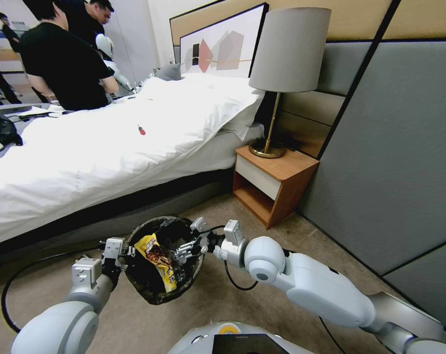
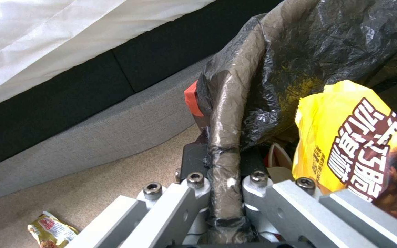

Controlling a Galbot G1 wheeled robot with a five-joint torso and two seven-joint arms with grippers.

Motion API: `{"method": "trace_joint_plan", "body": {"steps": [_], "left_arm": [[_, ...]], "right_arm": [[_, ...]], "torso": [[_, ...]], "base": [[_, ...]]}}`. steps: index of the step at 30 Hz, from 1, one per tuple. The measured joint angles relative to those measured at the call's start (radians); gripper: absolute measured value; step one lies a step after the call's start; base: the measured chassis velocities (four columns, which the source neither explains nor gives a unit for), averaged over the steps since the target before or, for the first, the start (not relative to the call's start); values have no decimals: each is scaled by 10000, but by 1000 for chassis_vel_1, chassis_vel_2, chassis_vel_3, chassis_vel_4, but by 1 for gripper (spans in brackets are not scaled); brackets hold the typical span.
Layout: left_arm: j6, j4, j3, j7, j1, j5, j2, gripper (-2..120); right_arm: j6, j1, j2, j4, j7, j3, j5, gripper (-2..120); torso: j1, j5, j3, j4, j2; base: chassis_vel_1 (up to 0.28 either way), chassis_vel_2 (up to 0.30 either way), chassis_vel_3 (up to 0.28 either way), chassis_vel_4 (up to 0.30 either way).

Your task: Pick up the trash bin, then pick up the garbage from the floor and place it into the trash bin.

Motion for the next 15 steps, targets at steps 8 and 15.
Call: {"method": "trace_joint_plan", "body": {"steps": [8,15], "left_arm": [[-5,0,2,0,10,21,-72,1],[-16,0,-10,-1,103,42,-107,1]], "right_arm": [[1468,-474,-457,502,-367,1062,-608,100],[2455,-2334,-755,714,-233,2791,-2246,100]], "torso": [[0,0,0,0,0],[0,2,0,0,0]], "base": [[0,0,0,0],[0,0,0,0]]}}
